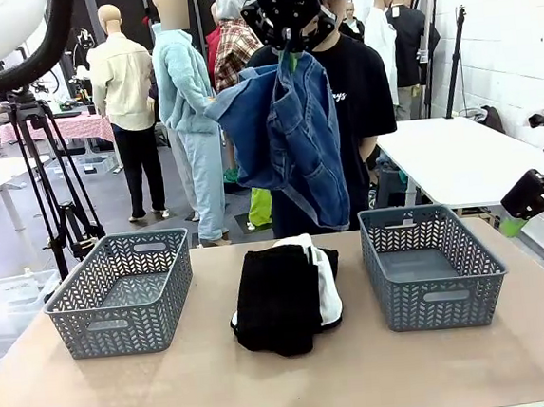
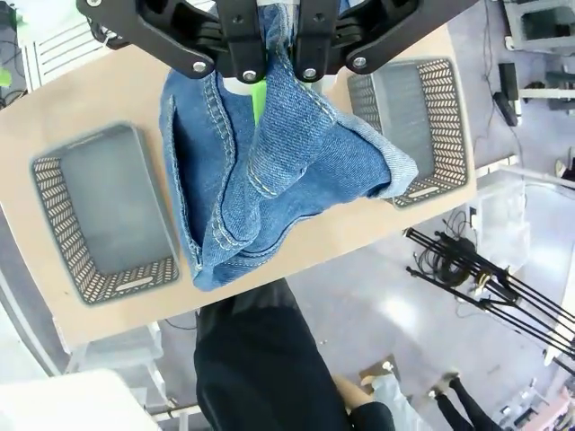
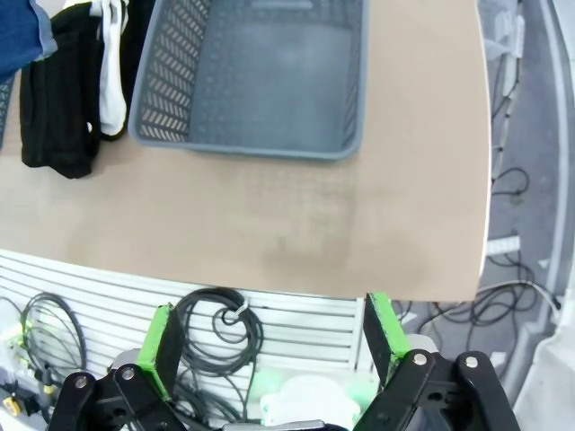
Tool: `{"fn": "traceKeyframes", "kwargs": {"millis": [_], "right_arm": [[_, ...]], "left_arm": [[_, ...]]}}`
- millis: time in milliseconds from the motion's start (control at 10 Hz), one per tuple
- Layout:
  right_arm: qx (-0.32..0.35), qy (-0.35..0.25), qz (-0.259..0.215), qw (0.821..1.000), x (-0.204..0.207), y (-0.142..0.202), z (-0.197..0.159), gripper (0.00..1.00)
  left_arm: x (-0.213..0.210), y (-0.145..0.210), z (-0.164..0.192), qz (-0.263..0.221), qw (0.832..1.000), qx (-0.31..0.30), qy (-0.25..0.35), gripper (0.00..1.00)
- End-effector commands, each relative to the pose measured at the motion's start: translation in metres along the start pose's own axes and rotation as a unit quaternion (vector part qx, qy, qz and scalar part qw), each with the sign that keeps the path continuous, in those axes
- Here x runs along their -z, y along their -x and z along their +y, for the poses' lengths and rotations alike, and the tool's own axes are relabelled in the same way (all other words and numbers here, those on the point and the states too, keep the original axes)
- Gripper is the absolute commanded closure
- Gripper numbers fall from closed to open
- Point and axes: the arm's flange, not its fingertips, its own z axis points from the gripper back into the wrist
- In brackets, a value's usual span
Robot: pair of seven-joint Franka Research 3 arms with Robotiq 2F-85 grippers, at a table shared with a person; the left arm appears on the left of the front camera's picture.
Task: Sort the tops and bottoms.
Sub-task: Lift clothes from the center of the table with your left hand, then sort the clothes according to human instructions.
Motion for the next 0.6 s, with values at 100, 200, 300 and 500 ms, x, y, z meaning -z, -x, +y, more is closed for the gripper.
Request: {"fn": "traceKeyframes", "kwargs": {"millis": [100,200,300,500], "right_arm": [[-0.003,-0.001,-0.001,1.0,0.0002,-0.0006,0.0011,0.0],[-0.003,-0.001,-0.001,1.0,0.0002,-0.0006,0.0011,0.0],[-0.003,-0.001,-0.001,1.0,0.0002,-0.0006,0.0011,0.0],[-0.003,-0.001,-0.001,1.0,0.0002,-0.0006,0.0011,0.0]], "left_arm": [[0.0081,-0.0036,0.0067,0.012,1.0,0.01,0.009,1.0],[0.0081,-0.0036,0.0067,0.012,1.0,0.01,0.009,1.0],[0.0081,-0.0036,0.0067,0.012,1.0,0.01,0.009,1.0],[0.0081,-0.0036,0.0067,0.012,1.0,0.01,0.009,1.0]]}}
